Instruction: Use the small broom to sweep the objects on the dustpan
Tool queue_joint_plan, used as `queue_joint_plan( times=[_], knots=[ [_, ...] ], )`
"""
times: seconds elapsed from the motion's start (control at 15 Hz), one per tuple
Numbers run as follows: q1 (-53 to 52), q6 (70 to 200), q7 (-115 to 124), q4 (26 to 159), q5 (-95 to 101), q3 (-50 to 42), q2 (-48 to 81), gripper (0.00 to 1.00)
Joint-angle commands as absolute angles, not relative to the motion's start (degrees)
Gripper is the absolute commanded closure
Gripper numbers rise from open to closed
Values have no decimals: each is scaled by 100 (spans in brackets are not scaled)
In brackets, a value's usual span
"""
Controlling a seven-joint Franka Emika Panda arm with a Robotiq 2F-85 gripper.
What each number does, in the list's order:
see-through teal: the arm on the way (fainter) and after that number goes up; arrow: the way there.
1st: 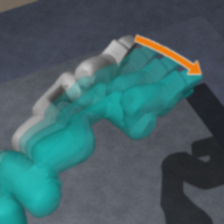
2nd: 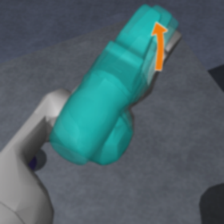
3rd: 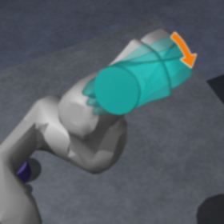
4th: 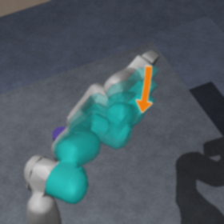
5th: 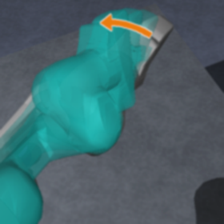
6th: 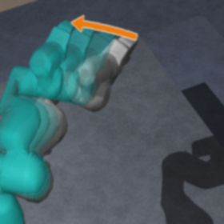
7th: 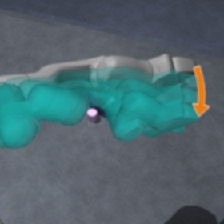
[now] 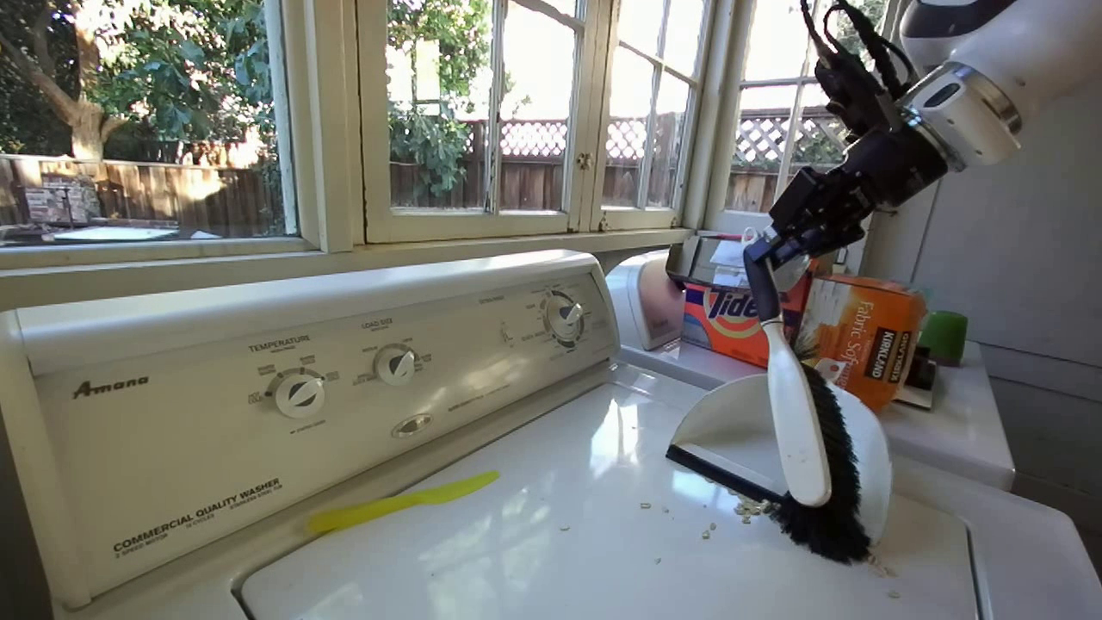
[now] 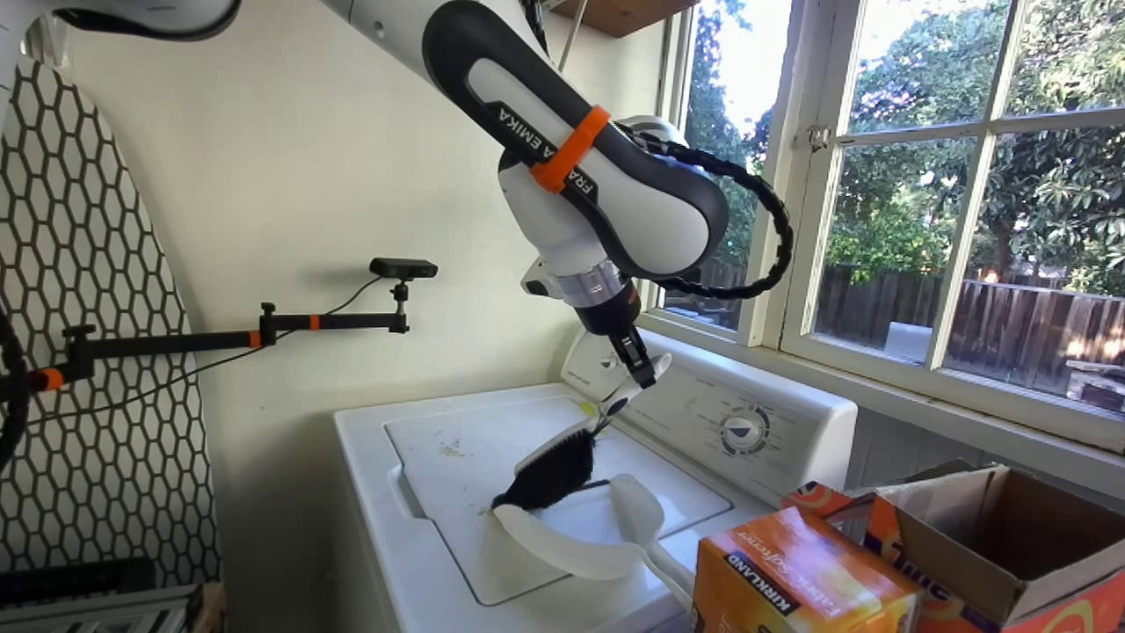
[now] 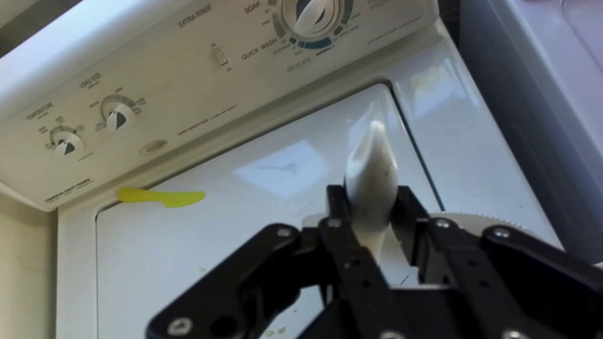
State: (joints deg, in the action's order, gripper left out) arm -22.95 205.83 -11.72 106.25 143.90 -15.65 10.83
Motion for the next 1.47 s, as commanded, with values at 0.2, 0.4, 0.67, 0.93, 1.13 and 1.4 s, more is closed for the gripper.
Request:
queue_joint_plan(
  times=[0.2,0.4,0.67,0.93,1.13,1.4],
  knots=[
    [-2998,19573,-1035,10977,14391,-2069,843,93],
    [-3049,19318,-790,10993,14356,-1960,647,93],
    [-3140,19202,-670,11001,14379,-1955,421,93],
    [-3155,19322,-651,10977,14287,-1858,276,93],
    [-3168,19318,-649,10911,14152,-1667,325,93],
    [-3148,19034,-681,10846,13792,-1241,464,93]
  ],
)
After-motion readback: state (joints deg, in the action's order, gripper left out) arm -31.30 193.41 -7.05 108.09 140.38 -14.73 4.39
